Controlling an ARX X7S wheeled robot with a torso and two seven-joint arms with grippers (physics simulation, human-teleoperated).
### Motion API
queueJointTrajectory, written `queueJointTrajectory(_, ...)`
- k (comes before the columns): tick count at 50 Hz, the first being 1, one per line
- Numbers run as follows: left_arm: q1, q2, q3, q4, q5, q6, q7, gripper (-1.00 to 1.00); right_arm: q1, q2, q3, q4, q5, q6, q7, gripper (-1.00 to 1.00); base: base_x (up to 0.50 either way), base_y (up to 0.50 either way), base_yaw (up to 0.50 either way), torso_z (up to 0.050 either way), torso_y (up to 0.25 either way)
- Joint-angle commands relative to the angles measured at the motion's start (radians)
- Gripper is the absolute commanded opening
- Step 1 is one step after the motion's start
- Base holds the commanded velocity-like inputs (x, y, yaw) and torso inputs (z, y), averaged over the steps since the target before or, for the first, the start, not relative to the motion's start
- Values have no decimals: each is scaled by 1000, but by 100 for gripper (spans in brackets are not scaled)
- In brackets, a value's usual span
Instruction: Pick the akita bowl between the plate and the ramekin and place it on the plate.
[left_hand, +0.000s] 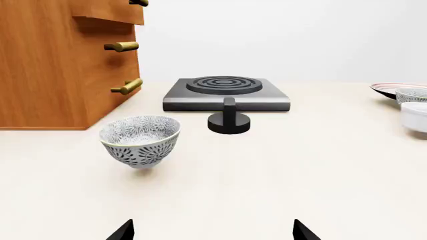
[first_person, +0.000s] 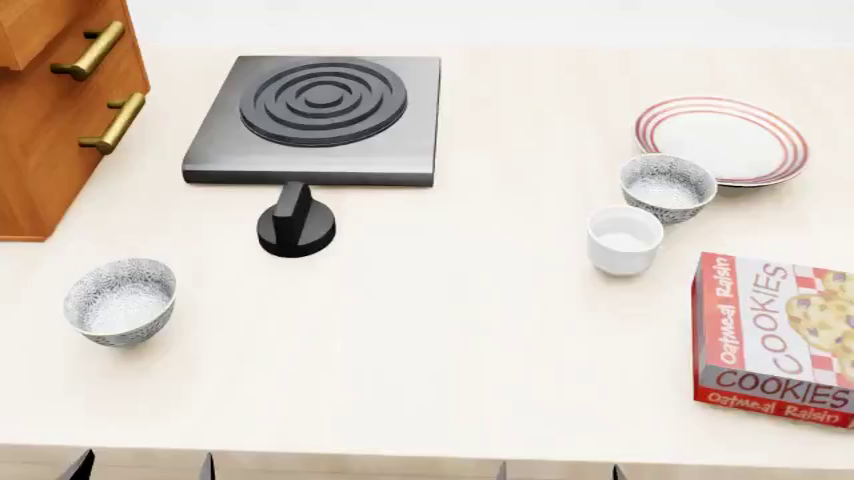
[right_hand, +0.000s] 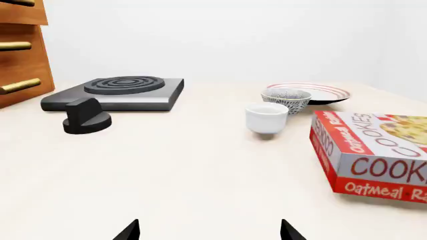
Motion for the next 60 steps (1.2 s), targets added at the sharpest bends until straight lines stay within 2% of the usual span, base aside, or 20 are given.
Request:
queueJointTrajectory(1,1,-15,13,-9,-16,5,-26,100,18,5,-3,-10,49,61,69,100,0,0,0,0,0)
queueJointTrajectory(21,1,-67,60,3,-56,53,-88,100,-1,65,-77,-55,75,8,141,100,0,0,0,0,0)
queueJointTrajectory(30,-8,-132,37,340,-138,-111,-73,100,-3,131,-66,-369,83,150,149,100,65,0,0,0,0)
queueJointTrajectory(32,-12,-145,28,424,-161,-168,-77,100,-2,145,-57,-446,114,189,137,100,381,0,0,0,0)
queueJointTrajectory(38,-18,-160,11,549,-197,-218,-88,100,7,170,-23,-577,146,249,150,100,499,0,0,0,0)
queueJointTrajectory(46,-24,-152,-13,561,-235,-206,-107,100,0,193,-33,-659,96,252,175,100,500,0,0,0,0)
queueJointTrajectory(60,-14,-159,-17,564,-240,-149,-115,100,-11,209,-33,-676,114,208,169,100,500,0,0,0,0)
